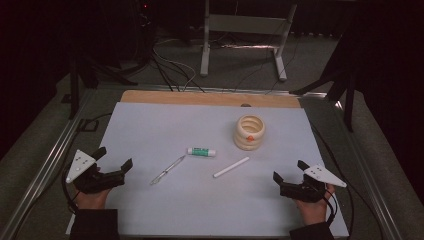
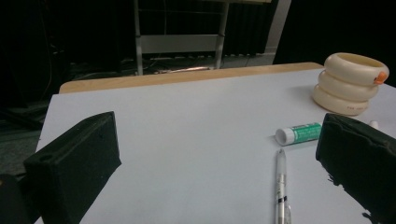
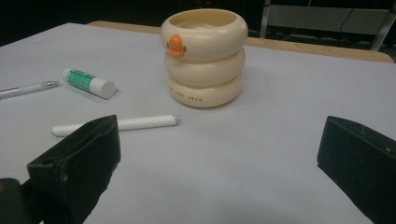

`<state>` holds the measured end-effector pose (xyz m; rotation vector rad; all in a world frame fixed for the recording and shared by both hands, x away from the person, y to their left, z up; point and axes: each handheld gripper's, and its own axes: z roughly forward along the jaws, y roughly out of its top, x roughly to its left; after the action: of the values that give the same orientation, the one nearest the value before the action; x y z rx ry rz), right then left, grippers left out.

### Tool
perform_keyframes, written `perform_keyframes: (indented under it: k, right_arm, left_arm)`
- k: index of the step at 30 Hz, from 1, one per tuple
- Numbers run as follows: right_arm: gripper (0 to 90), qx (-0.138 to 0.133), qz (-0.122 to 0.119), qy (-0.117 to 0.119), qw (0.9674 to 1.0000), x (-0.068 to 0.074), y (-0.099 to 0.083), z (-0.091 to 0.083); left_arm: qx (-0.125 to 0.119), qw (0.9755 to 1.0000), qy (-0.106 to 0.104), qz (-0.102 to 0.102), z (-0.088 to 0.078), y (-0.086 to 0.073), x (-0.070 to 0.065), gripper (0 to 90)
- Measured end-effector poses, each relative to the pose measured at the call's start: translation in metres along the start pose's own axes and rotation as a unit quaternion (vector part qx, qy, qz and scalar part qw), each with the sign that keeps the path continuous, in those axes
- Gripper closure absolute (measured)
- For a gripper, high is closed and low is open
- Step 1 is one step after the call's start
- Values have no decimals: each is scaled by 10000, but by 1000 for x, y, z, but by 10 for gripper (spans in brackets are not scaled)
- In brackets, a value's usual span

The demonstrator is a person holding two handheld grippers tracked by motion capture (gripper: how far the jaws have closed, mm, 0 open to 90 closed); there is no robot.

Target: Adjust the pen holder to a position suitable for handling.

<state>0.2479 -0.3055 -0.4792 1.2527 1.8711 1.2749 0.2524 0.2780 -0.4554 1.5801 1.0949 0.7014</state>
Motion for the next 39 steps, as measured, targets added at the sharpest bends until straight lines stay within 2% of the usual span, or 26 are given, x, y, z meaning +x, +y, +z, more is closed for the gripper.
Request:
perform_keyframes:
  k: [14, 16, 21, 25, 29, 39]
  right_arm:
    - [1, 4, 145, -51, 9999, 1, 5, 1]
    - [1, -23, 141, -144, 9998, 1, 10, 1]
    - [1, 13, 109, -146, 9998, 1, 24, 3]
    - [1, 90, 217, -135, 9996, -2, 32, 7]
    - [1, 173, 187, -190, 9995, -3, 40, 10]
    - [2, 325, 114, -279, 9990, -6, 74, 22]
  left_arm:
    - [2, 10000, 71, 61, 0, -1, 1, 1]
    - [14, 10000, 83, 49, 0, -2, 0, 1]
    - [60, 9999, 91, 97, 2, -3, -2, 1]
    - [64, 9999, 114, 95, 1, -3, 0, 1]
    - [76, 9998, 138, 86, 1, -4, 1, 1]
    - [86, 9998, 189, 74, 1, -5, 3, 1]
